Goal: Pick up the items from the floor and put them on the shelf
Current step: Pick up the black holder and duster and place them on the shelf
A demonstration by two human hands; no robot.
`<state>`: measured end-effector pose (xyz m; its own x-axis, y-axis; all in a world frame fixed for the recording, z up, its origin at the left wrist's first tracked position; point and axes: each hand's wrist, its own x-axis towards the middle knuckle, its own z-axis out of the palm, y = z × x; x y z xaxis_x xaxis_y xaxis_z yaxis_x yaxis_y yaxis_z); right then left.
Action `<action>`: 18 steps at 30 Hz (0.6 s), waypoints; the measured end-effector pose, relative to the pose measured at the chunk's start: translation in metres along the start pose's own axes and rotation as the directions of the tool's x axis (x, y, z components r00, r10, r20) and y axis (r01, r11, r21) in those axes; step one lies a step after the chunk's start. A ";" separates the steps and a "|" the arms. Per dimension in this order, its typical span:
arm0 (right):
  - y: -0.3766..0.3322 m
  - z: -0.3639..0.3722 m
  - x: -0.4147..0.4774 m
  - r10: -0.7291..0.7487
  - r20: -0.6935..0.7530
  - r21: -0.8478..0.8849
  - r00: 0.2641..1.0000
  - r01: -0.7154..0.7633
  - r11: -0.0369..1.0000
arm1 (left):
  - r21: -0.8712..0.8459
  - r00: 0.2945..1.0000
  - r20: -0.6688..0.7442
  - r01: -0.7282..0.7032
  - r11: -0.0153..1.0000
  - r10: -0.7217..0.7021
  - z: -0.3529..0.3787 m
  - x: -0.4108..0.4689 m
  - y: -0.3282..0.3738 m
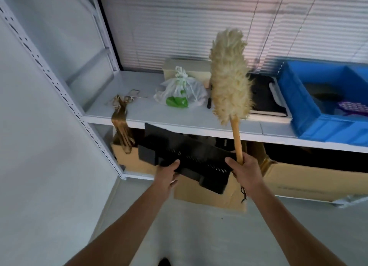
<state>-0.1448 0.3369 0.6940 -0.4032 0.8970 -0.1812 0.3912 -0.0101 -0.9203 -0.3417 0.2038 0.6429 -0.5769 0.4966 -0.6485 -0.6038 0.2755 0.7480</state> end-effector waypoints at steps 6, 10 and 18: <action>-0.038 0.036 0.071 -0.003 0.021 -0.024 1.000 0.004 1.000 | 0.484 0.866 -0.280 -0.245 0.840 0.414 -0.062 0.070 0.094; -0.058 0.043 0.129 -0.018 -0.002 -0.055 1.000 0.018 0.998 | 0.475 0.834 0.027 -0.496 0.727 0.551 -0.063 0.110 0.138; -0.072 0.051 0.251 0.009 -0.023 0.047 1.000 -0.008 0.999 | 0.498 0.863 0.050 -0.458 0.737 0.503 -0.023 0.205 0.208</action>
<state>-0.3160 0.5405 0.6974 -0.3807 0.9066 -0.1818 0.3547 -0.0383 -0.9342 -0.5984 0.3439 0.6625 -0.7741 0.6079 -0.1767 0.0931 0.3854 0.9180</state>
